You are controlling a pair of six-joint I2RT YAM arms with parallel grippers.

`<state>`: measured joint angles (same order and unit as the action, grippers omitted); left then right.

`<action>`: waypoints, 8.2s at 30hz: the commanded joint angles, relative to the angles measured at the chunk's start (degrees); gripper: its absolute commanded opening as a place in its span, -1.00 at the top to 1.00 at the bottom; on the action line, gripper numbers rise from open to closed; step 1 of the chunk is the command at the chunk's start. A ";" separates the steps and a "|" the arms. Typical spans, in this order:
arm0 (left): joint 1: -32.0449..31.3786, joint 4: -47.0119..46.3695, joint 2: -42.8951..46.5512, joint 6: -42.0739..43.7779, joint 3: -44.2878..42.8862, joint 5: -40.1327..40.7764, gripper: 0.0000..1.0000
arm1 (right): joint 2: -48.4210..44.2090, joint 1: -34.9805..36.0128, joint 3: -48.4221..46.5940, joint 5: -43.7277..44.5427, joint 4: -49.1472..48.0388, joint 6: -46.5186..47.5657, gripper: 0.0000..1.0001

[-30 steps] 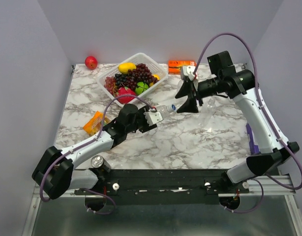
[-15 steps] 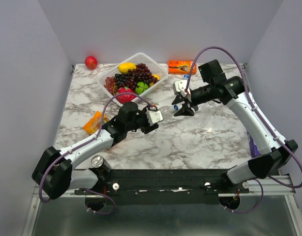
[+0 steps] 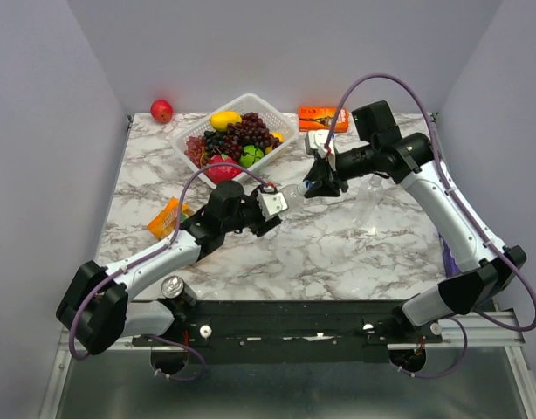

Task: Screw on the bottle caps

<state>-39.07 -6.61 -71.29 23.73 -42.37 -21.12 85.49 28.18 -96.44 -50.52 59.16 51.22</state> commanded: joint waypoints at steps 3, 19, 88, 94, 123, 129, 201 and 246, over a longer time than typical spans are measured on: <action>-3.03 -12.54 2.91 -3.51 3.96 13.91 1.00 | 3.63 0.38 -4.63 -1.07 -4.99 -21.20 0.74; -6.46 -15.98 3.26 -5.79 3.53 20.77 1.00 | 5.12 0.38 -6.56 -0.37 -5.19 -27.23 0.84; 2.95 8.72 4.40 -16.17 4.93 8.73 -0.97 | 25.78 -2.17 -25.99 29.08 14.58 -7.19 -0.18; 2.95 7.67 3.79 -16.43 4.84 8.73 -0.97 | 25.34 -2.17 -30.55 28.38 14.50 -10.34 -0.26; 2.95 8.02 2.21 -16.08 2.38 8.73 -0.97 | 4.33 -20.71 0.99 36.81 5.80 -16.15 -0.33; 2.95 7.58 2.20 -15.90 2.47 8.64 -0.97 | 5.91 -20.71 1.96 37.52 5.44 -15.63 -0.26; -11.29 -0.24 -5.80 -15.46 -5.71 -18.96 -0.48 | -10.52 -7.36 2.75 -5.46 11.33 -9.83 0.81; 37.20 13.91 40.34 -26.80 2.99 9.01 1.00 | 36.49 18.04 -23.70 28.10 -2.20 -15.02 -0.58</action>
<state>-6.94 8.99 -33.26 0.64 -38.89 -10.92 117.38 45.43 -117.38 -24.62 60.27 36.42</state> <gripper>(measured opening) 0.523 0.787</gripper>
